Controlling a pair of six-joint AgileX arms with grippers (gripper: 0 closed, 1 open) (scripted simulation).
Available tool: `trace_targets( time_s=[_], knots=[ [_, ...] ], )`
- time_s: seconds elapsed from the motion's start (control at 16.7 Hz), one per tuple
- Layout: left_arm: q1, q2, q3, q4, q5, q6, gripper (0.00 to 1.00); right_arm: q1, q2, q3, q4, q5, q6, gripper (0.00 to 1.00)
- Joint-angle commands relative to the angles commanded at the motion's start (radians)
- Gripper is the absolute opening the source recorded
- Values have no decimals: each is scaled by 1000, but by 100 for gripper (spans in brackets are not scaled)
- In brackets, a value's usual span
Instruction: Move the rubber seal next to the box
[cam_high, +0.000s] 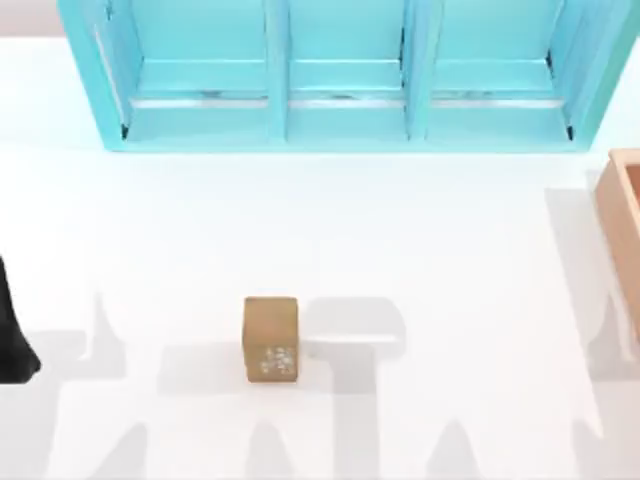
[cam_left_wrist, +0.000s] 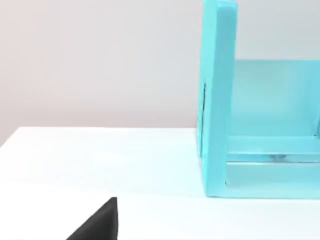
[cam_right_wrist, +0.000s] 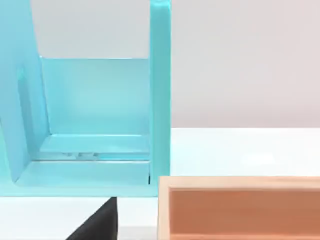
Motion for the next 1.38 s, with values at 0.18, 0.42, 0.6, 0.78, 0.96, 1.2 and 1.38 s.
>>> trace_targets(
  time_s=[0.18,0.42,0.6,0.78,0.96,1.2,1.38],
  knots=[
    [0,0,0,0,0,0,100,4,6,7,-5,-2,2,100],
    [0,0,0,0,0,0,100,74,119,136,-90,-27,42,100],
    [0,0,0,0,0,0,100,168,295,333,-213,-58,99,100],
    [0,0,0,0,0,0,100,283,512,572,-368,-92,171,100],
    [0,0,0,0,0,0,100,407,758,844,-541,-124,257,100],
    [0,0,0,0,0,0,100,572,1116,1233,-784,-155,386,100],
    [0,0,0,0,0,0,100,683,1393,1517,-965,-165,489,100]
  ],
)
